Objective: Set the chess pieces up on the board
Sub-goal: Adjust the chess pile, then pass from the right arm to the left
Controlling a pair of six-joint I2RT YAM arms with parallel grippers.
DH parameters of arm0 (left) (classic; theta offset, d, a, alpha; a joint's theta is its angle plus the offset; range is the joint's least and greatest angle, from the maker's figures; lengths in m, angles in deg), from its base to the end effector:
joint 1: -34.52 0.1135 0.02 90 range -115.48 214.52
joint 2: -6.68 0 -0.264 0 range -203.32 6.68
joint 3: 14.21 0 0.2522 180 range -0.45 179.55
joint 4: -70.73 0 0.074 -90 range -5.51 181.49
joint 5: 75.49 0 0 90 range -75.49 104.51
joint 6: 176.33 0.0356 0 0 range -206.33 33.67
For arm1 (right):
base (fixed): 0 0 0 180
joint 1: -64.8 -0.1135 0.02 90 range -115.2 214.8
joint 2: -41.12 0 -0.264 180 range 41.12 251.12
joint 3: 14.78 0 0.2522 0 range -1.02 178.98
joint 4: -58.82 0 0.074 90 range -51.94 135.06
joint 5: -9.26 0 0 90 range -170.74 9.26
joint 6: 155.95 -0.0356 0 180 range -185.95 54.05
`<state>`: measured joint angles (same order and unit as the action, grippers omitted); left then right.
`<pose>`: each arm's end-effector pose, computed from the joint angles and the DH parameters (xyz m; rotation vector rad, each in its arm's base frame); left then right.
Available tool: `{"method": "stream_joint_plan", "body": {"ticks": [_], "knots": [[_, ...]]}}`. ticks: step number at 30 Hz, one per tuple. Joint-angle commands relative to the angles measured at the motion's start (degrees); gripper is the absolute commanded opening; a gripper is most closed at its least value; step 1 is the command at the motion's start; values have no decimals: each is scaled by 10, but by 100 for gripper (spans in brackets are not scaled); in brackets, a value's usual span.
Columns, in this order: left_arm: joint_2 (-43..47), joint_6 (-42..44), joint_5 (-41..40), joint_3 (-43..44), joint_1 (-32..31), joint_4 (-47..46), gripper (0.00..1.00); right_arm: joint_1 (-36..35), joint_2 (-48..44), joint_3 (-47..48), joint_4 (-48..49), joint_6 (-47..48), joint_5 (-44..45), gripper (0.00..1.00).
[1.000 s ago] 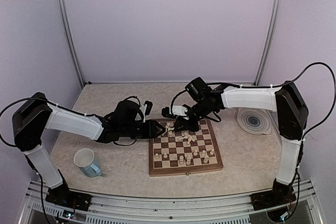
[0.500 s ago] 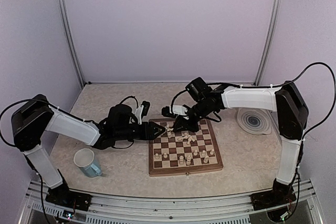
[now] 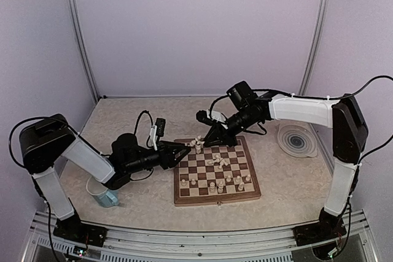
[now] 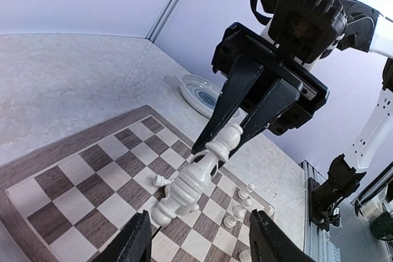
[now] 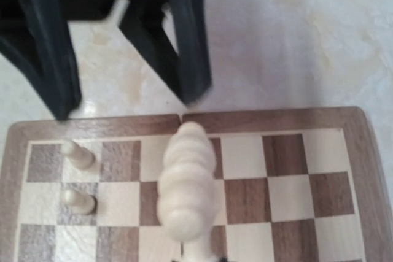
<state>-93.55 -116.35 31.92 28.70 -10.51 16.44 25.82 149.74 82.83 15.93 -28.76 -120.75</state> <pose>0.2122 -0.2275 0.1553 0.4820 1.7072 -1.2274 0.3055 0.2767 0.2337 -1.6961 1.7050 0.8815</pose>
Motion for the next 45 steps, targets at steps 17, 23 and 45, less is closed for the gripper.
{"method": "stream_joint_plan", "body": {"ticks": [17, 23, 45], "knots": [[-68, 16, 40, 62, 5, -30, 52, 7, -21, 15, -12, -6, -40, 0], [-75, 9, 11, 70, 11, -10, 48, 9, -6, 11, -7, -8, -20, 0], [-97, -63, 113, 151, 12, 72, 38, -1, -8, 0, -12, 29, 46, 0]]}}
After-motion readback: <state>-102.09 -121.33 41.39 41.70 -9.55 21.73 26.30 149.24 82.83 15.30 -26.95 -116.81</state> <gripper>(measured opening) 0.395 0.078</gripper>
